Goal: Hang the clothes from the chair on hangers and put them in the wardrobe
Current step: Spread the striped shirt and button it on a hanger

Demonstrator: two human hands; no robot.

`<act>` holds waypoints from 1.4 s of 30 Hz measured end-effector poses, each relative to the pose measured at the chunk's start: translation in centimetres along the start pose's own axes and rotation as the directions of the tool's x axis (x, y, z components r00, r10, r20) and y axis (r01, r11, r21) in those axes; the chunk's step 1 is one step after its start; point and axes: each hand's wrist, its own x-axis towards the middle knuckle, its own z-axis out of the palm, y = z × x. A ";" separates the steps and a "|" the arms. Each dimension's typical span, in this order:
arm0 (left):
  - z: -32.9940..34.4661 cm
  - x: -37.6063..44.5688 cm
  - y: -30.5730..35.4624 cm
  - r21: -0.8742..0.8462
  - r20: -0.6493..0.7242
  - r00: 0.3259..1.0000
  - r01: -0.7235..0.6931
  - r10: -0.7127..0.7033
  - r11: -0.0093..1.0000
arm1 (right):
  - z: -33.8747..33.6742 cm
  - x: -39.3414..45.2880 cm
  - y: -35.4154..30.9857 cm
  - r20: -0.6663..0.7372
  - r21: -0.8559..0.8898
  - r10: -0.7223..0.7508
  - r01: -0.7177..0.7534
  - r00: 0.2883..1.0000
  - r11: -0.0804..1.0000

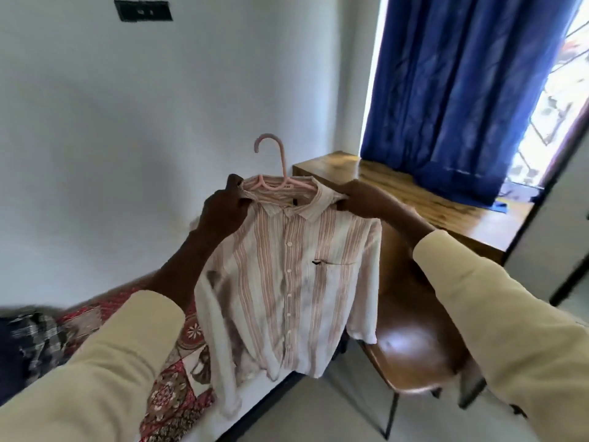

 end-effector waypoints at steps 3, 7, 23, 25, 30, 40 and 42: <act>2.0 -0.8 3.8 -0.044 0.048 0.998 -0.038 0.040 0.998 | -2.6 -5.6 0.1 0.160 -0.083 0.176 -0.165 0.971 0.983; 4.6 -3.3 8.5 -0.166 0.088 0.989 -0.101 0.117 0.981 | -4.8 -12.9 1.3 0.220 -0.129 0.357 -0.336 0.908 0.933; 13.9 -11.3 37.5 -0.655 0.322 0.828 -0.154 0.458 0.739 | -11.2 -44.6 7.3 -0.386 -0.407 0.634 -0.740 0.670 0.535; 15.1 -12.4 42.0 -0.692 0.346 0.795 -0.143 0.499 0.708 | -12.7 -48.5 8.4 -0.410 -0.403 0.656 -0.771 0.633 0.492; 17.5 -13.9 54.4 -0.755 0.364 0.743 -0.119 0.562 0.645 | -16.3 -56.7 12.2 -0.549 -0.358 0.650 -0.851 0.525 0.385; 30.9 -6.4 74.4 -0.731 0.270 0.758 -0.241 0.594 0.639 | -27.6 -63.8 25.5 -0.788 -0.206 0.534 -0.949 0.307 0.240; 31.2 -4.5 77.1 -0.710 0.276 0.759 -0.252 0.589 0.657 | -30.5 -63.9 28.1 -0.808 -0.169 0.521 -0.955 0.275 0.242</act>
